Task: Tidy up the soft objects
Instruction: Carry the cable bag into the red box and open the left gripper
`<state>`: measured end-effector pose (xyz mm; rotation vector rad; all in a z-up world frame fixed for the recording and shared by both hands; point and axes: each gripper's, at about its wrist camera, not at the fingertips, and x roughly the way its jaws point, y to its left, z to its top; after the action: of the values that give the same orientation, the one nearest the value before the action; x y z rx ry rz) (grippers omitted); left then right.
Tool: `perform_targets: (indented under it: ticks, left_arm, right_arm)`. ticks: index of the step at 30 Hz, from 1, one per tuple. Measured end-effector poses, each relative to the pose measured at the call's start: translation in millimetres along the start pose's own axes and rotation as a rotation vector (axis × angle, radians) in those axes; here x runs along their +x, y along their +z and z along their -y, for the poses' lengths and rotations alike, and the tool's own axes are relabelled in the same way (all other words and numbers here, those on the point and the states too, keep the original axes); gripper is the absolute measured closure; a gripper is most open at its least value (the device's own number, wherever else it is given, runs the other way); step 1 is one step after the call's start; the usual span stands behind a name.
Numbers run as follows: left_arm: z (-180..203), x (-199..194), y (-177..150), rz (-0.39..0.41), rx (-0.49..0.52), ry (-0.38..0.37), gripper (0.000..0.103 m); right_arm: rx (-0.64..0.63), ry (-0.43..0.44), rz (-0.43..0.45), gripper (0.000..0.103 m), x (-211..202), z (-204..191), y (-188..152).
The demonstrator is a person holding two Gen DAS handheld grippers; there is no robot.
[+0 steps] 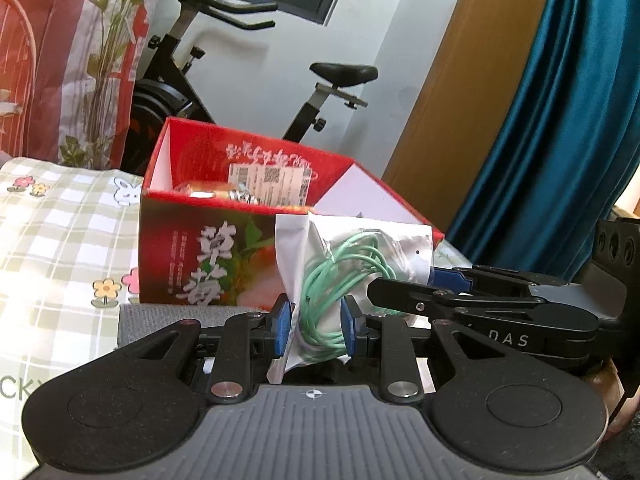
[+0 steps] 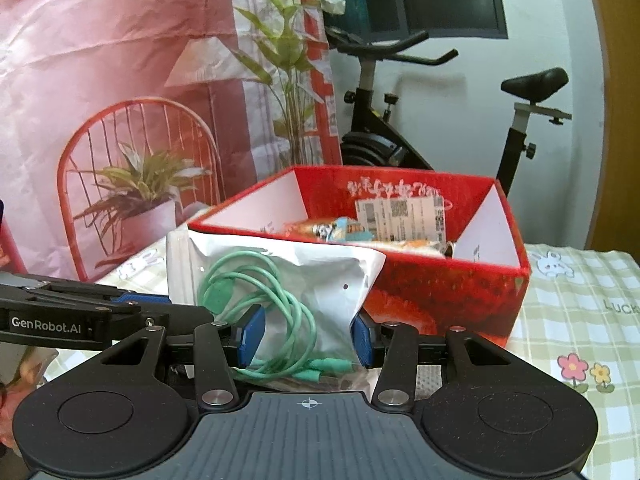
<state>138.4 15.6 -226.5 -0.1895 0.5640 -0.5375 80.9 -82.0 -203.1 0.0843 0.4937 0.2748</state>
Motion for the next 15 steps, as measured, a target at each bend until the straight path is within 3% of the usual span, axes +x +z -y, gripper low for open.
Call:
perform_targets:
  ticks: [9,15]
  left_arm:
    - [3,-3,48,0.085,0.042,0.005,0.075]
    - [-3,18,86,0.103,0.047,-0.004,0.075]
  right_arm:
    - [-0.051,0.029,0.054,0.061,-3,6,52]
    - [-0.060,0.034,0.080,0.061,13,24,96]
